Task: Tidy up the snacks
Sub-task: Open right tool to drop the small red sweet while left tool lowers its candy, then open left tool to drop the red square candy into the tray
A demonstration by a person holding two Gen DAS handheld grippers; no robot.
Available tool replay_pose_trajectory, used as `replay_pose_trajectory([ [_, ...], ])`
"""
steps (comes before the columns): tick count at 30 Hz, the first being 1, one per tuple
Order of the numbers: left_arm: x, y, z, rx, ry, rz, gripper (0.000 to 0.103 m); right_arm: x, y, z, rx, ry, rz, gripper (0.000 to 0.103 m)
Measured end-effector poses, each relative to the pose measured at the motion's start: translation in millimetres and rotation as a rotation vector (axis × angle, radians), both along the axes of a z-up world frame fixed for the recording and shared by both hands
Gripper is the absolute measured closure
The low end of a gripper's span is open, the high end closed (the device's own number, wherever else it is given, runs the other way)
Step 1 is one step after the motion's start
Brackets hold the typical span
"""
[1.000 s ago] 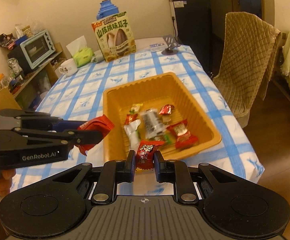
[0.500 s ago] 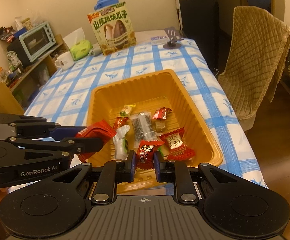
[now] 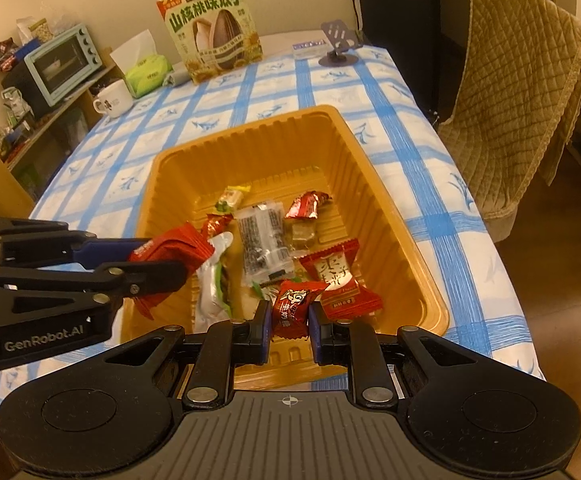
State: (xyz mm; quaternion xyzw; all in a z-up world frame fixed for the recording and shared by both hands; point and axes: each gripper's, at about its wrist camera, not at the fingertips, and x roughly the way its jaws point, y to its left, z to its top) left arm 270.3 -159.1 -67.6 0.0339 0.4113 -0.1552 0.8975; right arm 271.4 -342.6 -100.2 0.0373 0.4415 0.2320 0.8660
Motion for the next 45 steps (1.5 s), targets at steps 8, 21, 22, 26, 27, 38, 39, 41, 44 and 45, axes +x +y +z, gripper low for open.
replay_pose_trajectory([
  [8, 5, 0, -3, 0.007, 0.009, 0.008, 0.079, 7, 0, -9, -0.012, 0.014, -0.004, 0.083],
  [21, 10, 5, -6, 0.006, 0.016, 0.024, 0.079, 8, -7, -6, 0.006, -0.003, -0.031, 0.050],
  [22, 11, 5, -6, 0.008, 0.018, 0.026, 0.079, 8, -8, -5, 0.010, -0.010, -0.036, 0.050],
  [26, 14, 5, -10, 0.012, 0.027, 0.032, 0.079, 9, -10, -5, 0.020, -0.009, -0.043, 0.050],
  [27, 15, 4, -11, 0.013, 0.029, 0.031, 0.079, 10, -11, -5, 0.023, -0.008, -0.044, 0.050],
  [38, 28, -2, -20, -0.002, 0.044, 0.048, 0.075, 11, -14, -4, 0.043, -0.014, -0.048, 0.049],
  [39, 28, -2, -20, 0.001, 0.043, 0.053, 0.070, 10, -15, -3, 0.043, -0.015, -0.047, 0.049],
  [41, 25, 0, -19, -0.001, 0.044, 0.064, 0.067, 8, -16, -2, 0.045, -0.019, -0.046, 0.048],
  [44, 19, 4, -14, -0.001, 0.037, 0.086, 0.061, 3, -18, -1, 0.047, -0.025, -0.046, 0.037],
  [45, 16, 5, -12, 0.001, 0.032, 0.097, 0.058, 2, -19, 1, 0.046, -0.031, -0.047, 0.031],
])
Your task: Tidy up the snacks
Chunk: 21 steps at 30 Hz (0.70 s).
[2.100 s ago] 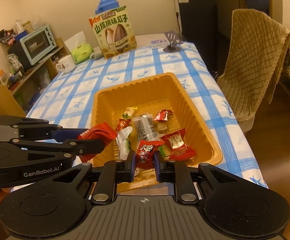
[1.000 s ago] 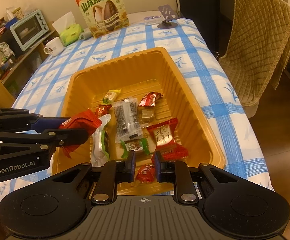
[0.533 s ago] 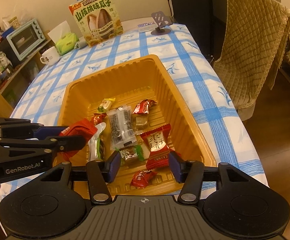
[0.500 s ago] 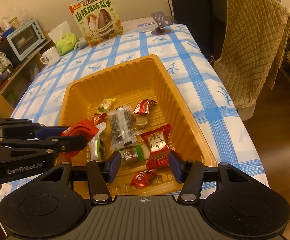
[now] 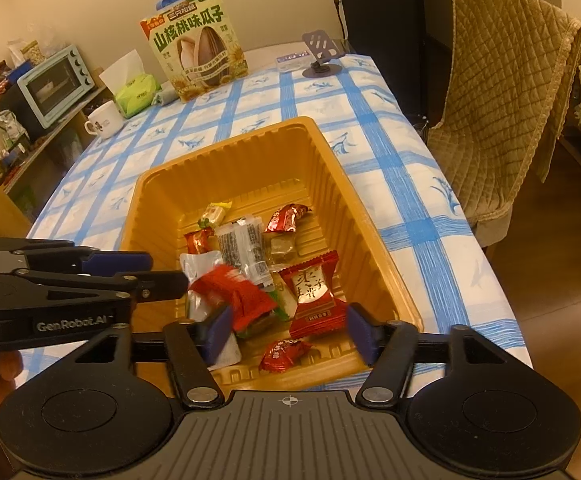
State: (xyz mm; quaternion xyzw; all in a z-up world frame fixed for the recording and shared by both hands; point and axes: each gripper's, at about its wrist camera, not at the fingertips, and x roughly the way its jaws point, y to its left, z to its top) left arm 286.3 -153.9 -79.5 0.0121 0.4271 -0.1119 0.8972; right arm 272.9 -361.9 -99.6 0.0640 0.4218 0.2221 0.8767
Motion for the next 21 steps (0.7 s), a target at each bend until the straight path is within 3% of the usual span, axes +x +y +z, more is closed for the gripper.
replay_pose_trajectory([
  [6, -28, 11, 23, 0.007, -0.041, 0.071, 0.046, -13, -2, 12, 0.013, -0.045, 0.009, 0.018],
  [8, -42, 17, 31, 0.004, -0.043, 0.092, 0.045, -19, -3, 16, 0.025, -0.057, 0.020, 0.016],
  [12, -72, 32, 46, 0.007, -0.053, 0.145, 0.033, -35, 0, 25, 0.035, -0.070, 0.042, 0.014],
  [21, -132, 70, 63, 0.028, -0.030, 0.200, 0.033, -90, 23, 44, 0.056, -0.073, 0.066, 0.013],
])
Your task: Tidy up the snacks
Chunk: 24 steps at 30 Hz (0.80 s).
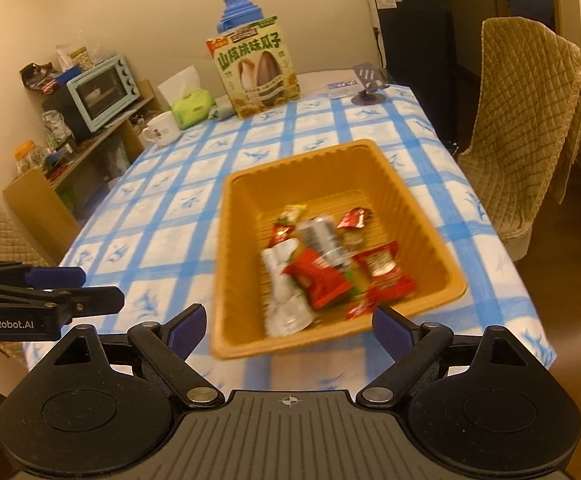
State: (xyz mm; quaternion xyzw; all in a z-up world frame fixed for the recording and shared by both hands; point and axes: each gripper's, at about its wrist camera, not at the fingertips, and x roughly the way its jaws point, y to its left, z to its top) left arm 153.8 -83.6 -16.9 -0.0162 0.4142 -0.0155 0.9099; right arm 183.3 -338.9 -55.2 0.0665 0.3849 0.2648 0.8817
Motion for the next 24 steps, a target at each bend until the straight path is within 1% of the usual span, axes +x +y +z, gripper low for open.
replay_pose_trajectory([
  [5, -27, 26, 0, -0.002, 0.034, -0.004, 0.033, -30, 26, 3, -0.010, 0.016, -0.026, 0.013],
  [11, -60, 66, -1, -0.030, 0.072, -0.017, 0.033, -67, 66, 2, -0.041, 0.073, -0.074, 0.013],
  [18, -93, 105, 3, -0.024, 0.077, -0.070, 0.033, -107, 113, 2, -0.058, 0.110, -0.125, 0.013],
  [24, -116, 134, 4, -0.028, 0.077, -0.084, 0.033, -136, 145, 4, -0.066, 0.119, -0.156, 0.013],
])
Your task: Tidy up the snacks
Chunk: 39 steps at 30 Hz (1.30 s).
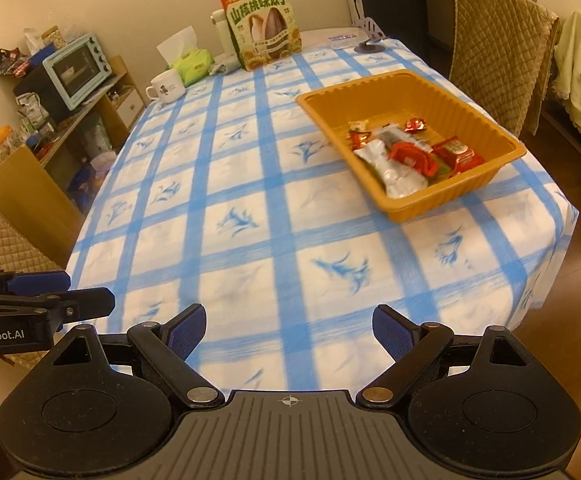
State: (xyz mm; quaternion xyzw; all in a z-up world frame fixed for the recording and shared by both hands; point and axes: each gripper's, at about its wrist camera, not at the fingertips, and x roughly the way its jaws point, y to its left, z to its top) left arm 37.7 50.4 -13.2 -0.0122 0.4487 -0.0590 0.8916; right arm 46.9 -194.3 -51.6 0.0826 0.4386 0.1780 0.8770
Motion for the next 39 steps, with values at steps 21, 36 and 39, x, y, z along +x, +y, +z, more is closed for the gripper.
replay_pose_trajectory([
  [21, -24, 31, 4, -0.045, -0.029, -0.034, 0.033, -32, 39, 15, -0.030, -0.024, -0.024, 0.013],
  [36, -24, 31, 4, -0.048, -0.031, -0.038, 0.033, -34, 40, 15, -0.031, -0.023, -0.027, 0.013],
  [39, -25, 31, 4, -0.048, -0.031, -0.039, 0.033, -34, 40, 16, -0.030, -0.023, -0.028, 0.013],
])
